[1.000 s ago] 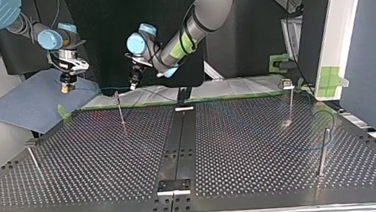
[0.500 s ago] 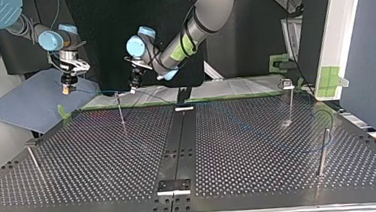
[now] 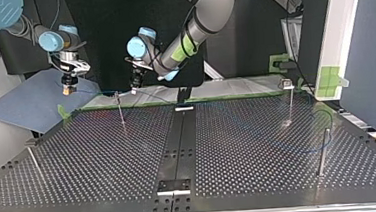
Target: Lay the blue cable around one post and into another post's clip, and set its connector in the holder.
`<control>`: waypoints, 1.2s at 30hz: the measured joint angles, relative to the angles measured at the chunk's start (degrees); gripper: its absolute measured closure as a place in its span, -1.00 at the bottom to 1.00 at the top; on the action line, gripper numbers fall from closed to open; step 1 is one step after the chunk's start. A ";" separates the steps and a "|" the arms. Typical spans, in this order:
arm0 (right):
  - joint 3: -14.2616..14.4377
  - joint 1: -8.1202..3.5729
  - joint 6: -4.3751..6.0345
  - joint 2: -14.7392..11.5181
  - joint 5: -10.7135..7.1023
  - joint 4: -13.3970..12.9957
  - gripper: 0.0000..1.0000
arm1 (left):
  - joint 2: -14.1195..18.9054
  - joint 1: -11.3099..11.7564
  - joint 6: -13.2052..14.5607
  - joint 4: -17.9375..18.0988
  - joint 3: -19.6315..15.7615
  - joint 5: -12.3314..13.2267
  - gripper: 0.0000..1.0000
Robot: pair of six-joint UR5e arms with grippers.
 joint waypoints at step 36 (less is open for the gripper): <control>-1.68 0.44 -0.02 0.30 -0.11 1.06 1.00 | -2.00 2.01 -0.57 -3.55 4.30 1.27 1.00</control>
